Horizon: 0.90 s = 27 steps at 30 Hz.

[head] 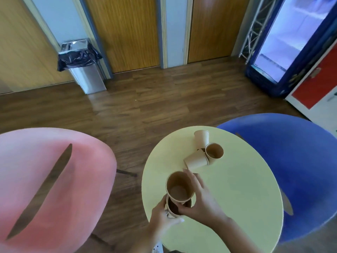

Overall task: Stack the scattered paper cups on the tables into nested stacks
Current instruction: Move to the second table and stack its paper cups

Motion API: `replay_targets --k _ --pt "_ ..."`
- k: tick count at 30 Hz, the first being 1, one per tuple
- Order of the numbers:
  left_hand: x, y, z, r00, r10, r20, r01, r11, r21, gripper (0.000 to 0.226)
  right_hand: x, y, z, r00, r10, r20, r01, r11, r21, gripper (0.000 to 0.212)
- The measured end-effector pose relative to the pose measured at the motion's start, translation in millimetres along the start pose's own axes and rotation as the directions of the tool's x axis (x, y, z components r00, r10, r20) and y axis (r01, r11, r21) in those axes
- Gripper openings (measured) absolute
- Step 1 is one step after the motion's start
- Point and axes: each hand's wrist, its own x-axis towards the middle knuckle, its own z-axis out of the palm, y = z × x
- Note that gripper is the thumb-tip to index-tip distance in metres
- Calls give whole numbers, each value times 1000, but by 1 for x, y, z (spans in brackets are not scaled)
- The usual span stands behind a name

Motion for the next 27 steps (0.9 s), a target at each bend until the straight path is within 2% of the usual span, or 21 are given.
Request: replay_targets --k 7,14,16,19,27 --pt "-7 -7 4 1000 19 -5 -19 999 27 68 -22 9 4 999 -39 32 39 999 -26 93" --pt "-12 -6 6 999 31 -13 -31 998 -54 74 -32 35 18 987 21 158 22 963 -268 93" --pt "-13 -4 6 999 35 4 -34 996 -84 75 -34 40 23 983 80 167 -26 952 -305 96" --pt "-13 -4 5 999 30 18 -28 994 -102 78 -33 45 25 980 92 176 -26 938 -344 95" --pt "-7 -5 7 999 41 14 -40 998 -54 74 -24 61 17 989 96 113 -74 981 -179 84"
